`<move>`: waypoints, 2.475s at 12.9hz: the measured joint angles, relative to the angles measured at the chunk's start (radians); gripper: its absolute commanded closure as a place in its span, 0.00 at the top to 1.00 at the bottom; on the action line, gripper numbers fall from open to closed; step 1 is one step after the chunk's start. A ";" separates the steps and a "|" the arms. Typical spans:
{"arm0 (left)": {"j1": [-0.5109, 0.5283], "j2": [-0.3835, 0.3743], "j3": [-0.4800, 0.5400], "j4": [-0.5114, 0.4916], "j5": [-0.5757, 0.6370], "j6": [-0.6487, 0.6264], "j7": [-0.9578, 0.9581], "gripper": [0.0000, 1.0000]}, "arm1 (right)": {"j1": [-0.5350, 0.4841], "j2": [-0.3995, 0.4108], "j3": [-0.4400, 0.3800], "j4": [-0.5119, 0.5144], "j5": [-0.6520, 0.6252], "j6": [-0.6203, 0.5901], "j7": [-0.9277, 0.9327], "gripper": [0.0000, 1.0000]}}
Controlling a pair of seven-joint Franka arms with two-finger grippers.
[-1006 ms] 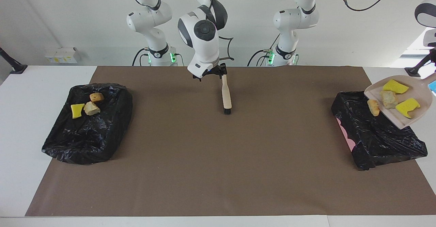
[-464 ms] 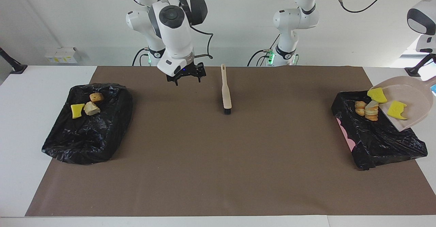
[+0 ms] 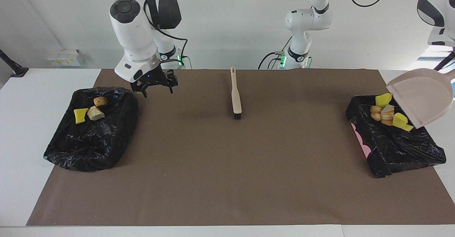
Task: Sweep and dump trash in bin
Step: 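Tip the dustpan over the bin while the right gripper drops the brush, then bring the empty dustpan back and set it on the mat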
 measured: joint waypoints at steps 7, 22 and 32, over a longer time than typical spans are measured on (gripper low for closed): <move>0.000 -0.009 -0.039 -0.084 -0.392 -0.088 -0.281 0.00 | -0.200 0.000 -0.002 0.001 -0.010 0.000 -0.130 1.00; -0.020 0.277 -0.740 -0.122 -0.661 0.180 -1.874 0.00 | -0.208 -0.038 0.085 0.162 -0.001 -0.188 0.110 1.00; -0.236 0.648 -0.818 0.210 -0.474 0.239 -2.377 0.00 | -0.208 -0.039 0.085 0.159 -0.001 -0.188 0.122 1.00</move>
